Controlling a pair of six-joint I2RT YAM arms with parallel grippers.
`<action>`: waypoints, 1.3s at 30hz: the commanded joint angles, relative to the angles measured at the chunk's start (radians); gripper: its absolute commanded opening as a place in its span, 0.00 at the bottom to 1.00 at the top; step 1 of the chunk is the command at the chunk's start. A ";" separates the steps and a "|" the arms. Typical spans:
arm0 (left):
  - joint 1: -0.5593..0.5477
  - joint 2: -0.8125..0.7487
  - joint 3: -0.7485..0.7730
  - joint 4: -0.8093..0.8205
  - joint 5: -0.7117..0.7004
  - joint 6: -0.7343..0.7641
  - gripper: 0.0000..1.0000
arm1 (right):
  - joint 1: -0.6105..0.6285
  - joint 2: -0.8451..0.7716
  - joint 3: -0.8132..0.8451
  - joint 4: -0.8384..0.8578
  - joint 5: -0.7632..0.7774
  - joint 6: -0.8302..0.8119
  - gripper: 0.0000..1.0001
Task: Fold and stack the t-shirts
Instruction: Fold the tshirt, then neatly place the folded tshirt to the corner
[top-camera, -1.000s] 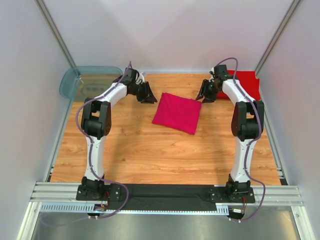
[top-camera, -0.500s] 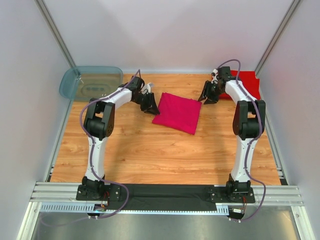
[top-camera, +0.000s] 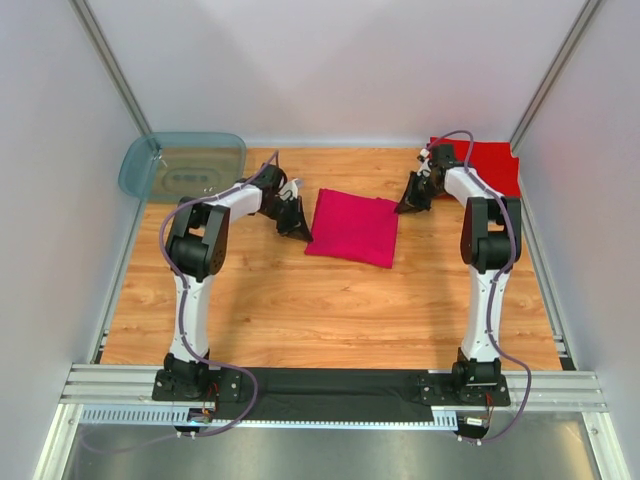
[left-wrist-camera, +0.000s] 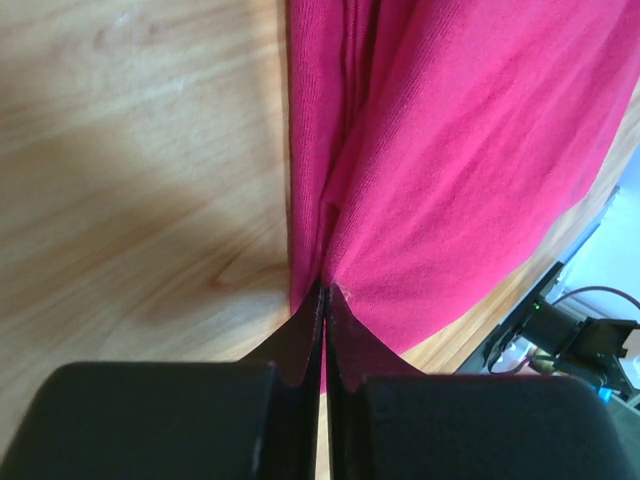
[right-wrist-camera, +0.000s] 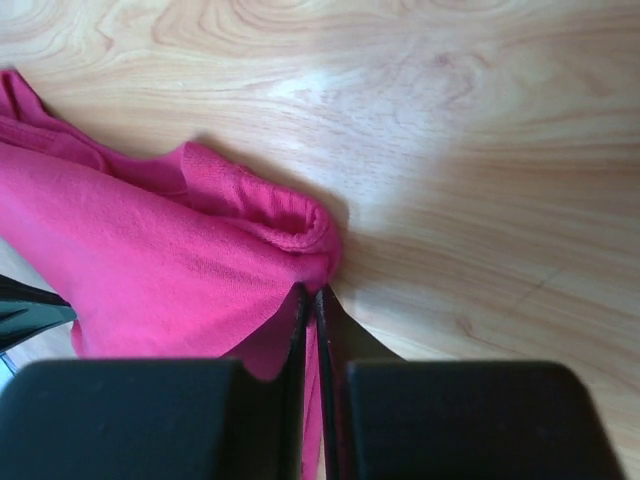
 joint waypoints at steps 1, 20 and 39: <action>-0.001 -0.046 -0.056 -0.016 -0.102 0.008 0.00 | -0.003 0.024 0.016 0.073 0.002 0.001 0.03; -0.028 -0.141 0.062 -0.140 -0.121 0.000 0.33 | -0.046 0.095 0.172 -0.022 -0.229 -0.132 0.53; -0.051 0.294 0.597 0.068 -0.041 -0.283 0.33 | -0.042 0.277 0.383 -0.159 -0.250 -0.144 0.56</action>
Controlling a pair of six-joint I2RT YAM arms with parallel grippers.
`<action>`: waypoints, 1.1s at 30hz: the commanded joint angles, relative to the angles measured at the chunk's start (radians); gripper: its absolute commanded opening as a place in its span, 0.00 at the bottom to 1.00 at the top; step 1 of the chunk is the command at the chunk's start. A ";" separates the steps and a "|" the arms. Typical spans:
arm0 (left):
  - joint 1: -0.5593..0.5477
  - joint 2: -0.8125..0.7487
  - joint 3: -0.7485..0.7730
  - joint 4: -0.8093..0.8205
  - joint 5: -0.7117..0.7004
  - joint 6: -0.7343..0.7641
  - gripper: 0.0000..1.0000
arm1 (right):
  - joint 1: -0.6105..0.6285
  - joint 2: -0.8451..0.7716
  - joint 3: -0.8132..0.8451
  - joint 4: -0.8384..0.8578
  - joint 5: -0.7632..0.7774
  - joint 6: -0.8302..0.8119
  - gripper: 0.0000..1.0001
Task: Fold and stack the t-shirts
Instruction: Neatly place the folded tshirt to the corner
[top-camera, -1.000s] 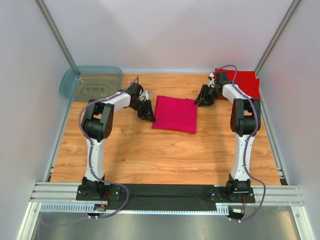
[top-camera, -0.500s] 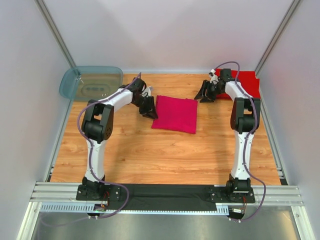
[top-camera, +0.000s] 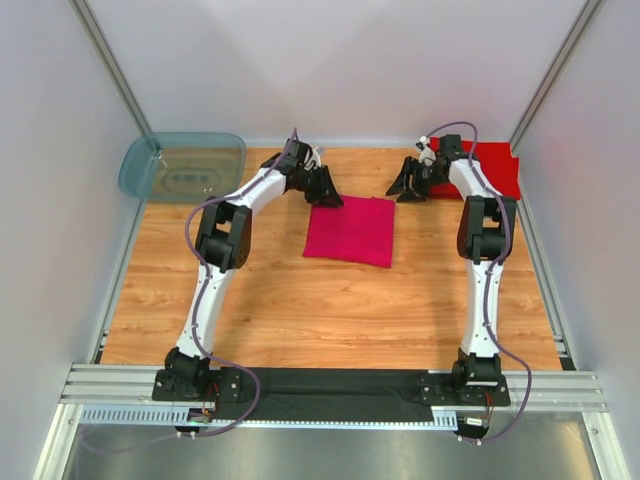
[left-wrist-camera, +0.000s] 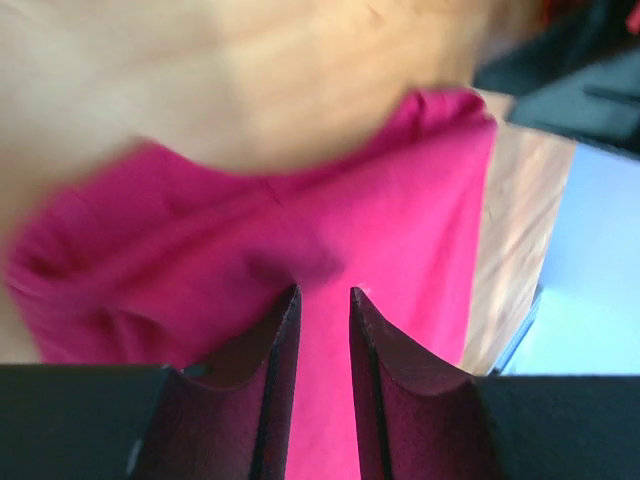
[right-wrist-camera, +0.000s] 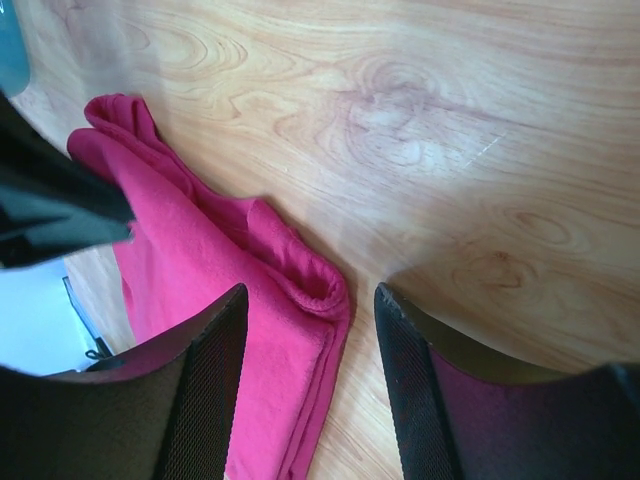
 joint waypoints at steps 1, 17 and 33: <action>0.037 0.062 0.123 0.000 -0.017 -0.068 0.33 | 0.013 0.069 0.065 -0.104 0.057 -0.028 0.56; 0.108 0.124 0.138 0.087 0.009 -0.120 0.33 | 0.053 0.094 0.071 -0.138 0.049 -0.024 0.57; 0.137 0.204 0.185 0.093 0.024 -0.154 0.32 | 0.067 0.157 0.130 -0.211 0.017 0.015 0.61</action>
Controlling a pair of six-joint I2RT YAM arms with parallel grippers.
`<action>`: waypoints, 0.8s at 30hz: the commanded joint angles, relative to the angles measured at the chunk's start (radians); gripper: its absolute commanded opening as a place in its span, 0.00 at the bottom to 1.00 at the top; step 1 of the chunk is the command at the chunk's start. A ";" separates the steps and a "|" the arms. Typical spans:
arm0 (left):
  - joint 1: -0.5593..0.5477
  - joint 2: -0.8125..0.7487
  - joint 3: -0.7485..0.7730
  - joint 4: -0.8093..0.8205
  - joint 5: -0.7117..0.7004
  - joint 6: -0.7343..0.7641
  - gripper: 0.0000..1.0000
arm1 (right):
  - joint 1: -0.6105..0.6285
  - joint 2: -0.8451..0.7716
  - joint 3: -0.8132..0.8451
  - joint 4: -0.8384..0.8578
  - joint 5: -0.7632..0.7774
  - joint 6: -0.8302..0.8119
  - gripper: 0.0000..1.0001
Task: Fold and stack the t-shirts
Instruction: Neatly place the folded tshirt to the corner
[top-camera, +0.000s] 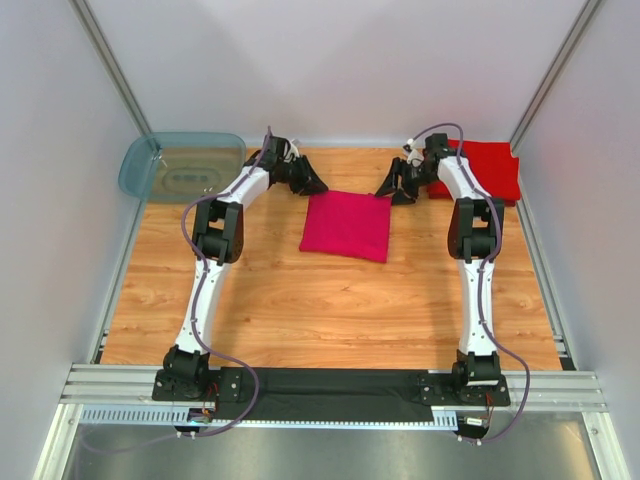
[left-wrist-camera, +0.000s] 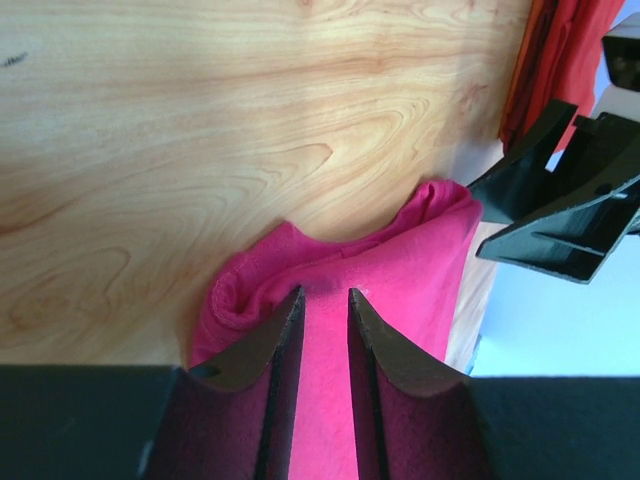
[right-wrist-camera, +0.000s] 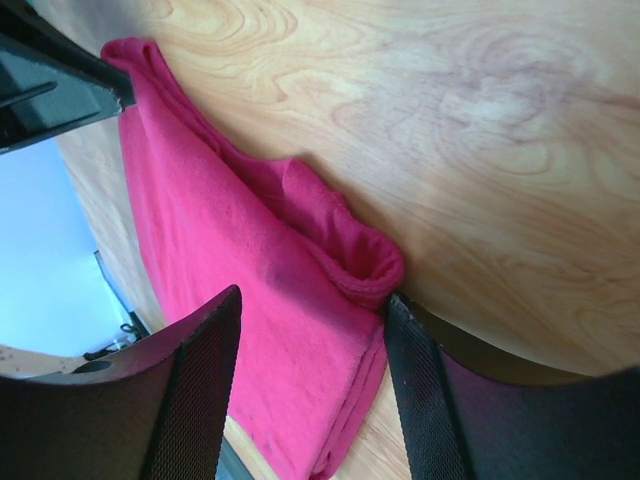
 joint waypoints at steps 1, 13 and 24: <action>0.014 0.046 0.029 0.007 -0.032 -0.008 0.32 | 0.008 0.065 -0.042 -0.046 0.023 -0.021 0.61; 0.014 0.038 0.024 -0.003 -0.024 -0.005 0.31 | 0.002 0.003 -0.129 0.037 0.019 -0.012 0.26; 0.017 -0.333 -0.180 -0.087 -0.044 0.064 0.35 | 0.010 -0.294 -0.214 0.059 0.372 -0.082 0.00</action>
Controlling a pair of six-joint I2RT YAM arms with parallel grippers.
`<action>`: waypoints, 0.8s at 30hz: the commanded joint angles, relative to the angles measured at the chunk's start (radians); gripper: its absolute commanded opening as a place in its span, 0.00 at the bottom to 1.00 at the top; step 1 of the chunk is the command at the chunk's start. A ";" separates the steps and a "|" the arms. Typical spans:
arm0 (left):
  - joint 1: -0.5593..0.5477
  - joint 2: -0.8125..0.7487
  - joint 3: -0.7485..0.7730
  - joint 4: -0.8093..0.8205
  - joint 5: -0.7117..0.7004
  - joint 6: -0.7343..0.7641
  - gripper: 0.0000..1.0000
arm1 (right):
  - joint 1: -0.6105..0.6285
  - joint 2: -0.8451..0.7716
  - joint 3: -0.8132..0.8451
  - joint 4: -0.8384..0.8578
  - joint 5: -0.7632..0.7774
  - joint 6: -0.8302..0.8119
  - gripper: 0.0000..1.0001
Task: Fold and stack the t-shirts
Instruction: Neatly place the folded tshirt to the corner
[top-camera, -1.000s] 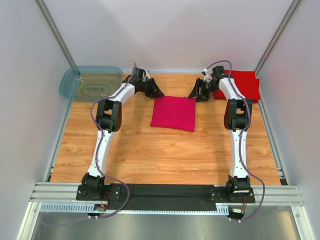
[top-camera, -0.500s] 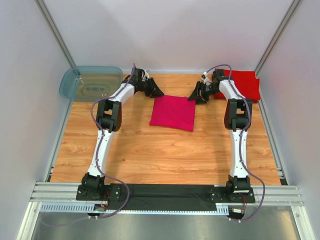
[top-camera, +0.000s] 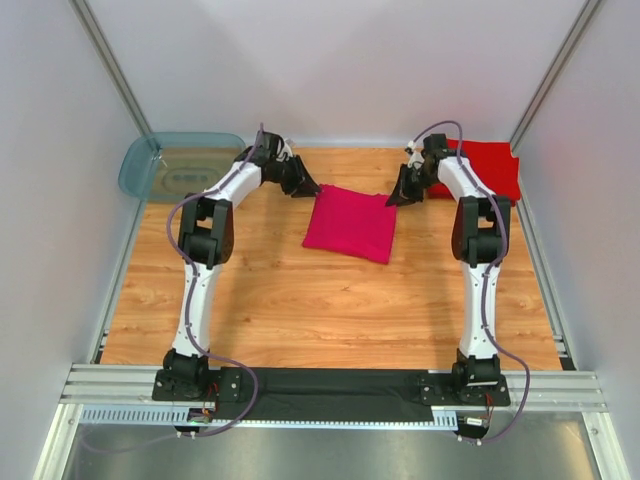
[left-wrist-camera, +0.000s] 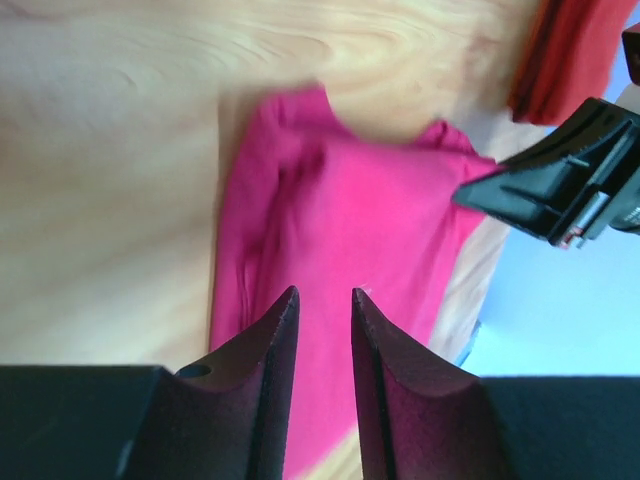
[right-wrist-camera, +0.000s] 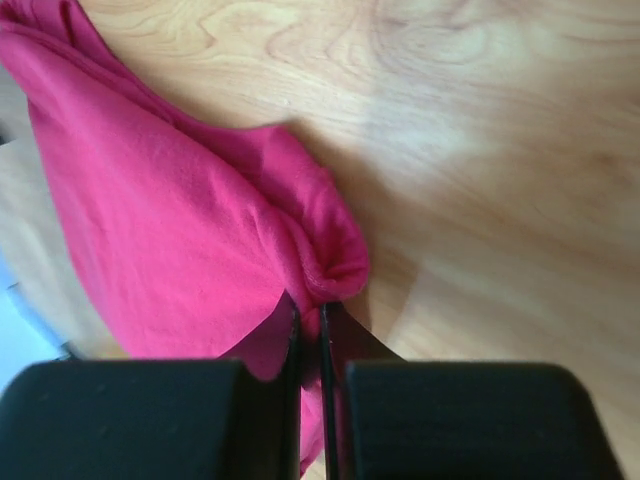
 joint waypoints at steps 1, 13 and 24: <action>0.009 -0.198 -0.005 -0.035 -0.001 0.051 0.35 | -0.009 -0.174 -0.017 0.001 0.227 -0.085 0.00; -0.009 -0.417 -0.338 -0.058 -0.003 0.181 0.34 | -0.011 -0.272 -0.034 -0.028 0.478 -0.251 0.00; -0.063 -0.419 -0.370 -0.115 -0.015 0.238 0.33 | -0.006 -0.289 -0.003 0.027 0.649 -0.325 0.00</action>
